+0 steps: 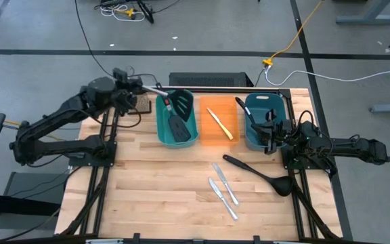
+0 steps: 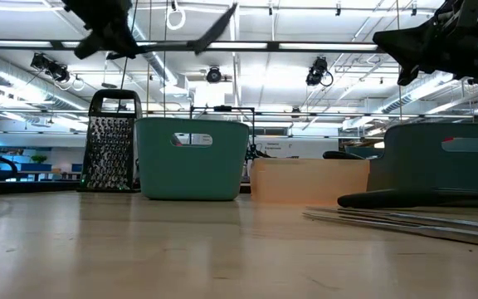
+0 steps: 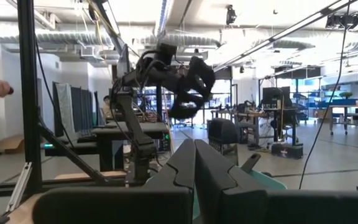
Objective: Pick & Place Kitchen Items
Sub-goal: Put the spatula into the green container
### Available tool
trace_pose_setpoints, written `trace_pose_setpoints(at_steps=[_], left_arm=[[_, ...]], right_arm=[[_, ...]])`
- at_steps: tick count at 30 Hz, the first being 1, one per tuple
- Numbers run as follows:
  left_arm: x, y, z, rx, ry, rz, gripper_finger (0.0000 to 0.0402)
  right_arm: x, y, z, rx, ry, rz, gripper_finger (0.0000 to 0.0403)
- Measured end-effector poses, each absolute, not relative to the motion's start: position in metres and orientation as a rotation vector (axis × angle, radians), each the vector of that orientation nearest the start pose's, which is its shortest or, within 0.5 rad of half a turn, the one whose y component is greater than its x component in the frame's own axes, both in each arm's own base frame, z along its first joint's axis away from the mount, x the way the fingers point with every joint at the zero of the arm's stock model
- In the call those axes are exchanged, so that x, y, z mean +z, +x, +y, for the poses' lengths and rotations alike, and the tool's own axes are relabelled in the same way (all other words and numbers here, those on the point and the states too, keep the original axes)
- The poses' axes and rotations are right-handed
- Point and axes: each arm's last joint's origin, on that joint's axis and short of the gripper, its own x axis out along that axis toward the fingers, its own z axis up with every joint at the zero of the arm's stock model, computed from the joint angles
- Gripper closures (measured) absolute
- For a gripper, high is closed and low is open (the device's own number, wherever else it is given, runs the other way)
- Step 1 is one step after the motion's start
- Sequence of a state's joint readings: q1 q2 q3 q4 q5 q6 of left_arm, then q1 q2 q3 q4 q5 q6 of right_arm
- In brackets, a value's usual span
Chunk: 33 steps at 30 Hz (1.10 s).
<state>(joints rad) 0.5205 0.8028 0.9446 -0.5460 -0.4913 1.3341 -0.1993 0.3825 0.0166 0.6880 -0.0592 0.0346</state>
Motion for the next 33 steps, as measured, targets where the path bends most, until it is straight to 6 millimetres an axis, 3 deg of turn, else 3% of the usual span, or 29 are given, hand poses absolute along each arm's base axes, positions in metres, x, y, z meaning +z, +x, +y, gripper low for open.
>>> trace_pose_setpoints(at_steps=[6,9,33], left_arm=[[0.334,0.142,0.1,0.576,1.601,1.091,0.0318],[0.327,0.147,0.105,0.566,1.696,1.053,0.0318],[0.286,0.205,0.137,0.325,1.808,1.081,0.0318]], right_arm=[[0.201,0.115,-0.022,-0.155,0.002,-0.318,0.0397],[0.2,0.116,-0.022,-0.158,0.008,-0.309,0.0397],[0.197,0.119,-0.024,-0.181,0.003,-0.28,0.0397]])
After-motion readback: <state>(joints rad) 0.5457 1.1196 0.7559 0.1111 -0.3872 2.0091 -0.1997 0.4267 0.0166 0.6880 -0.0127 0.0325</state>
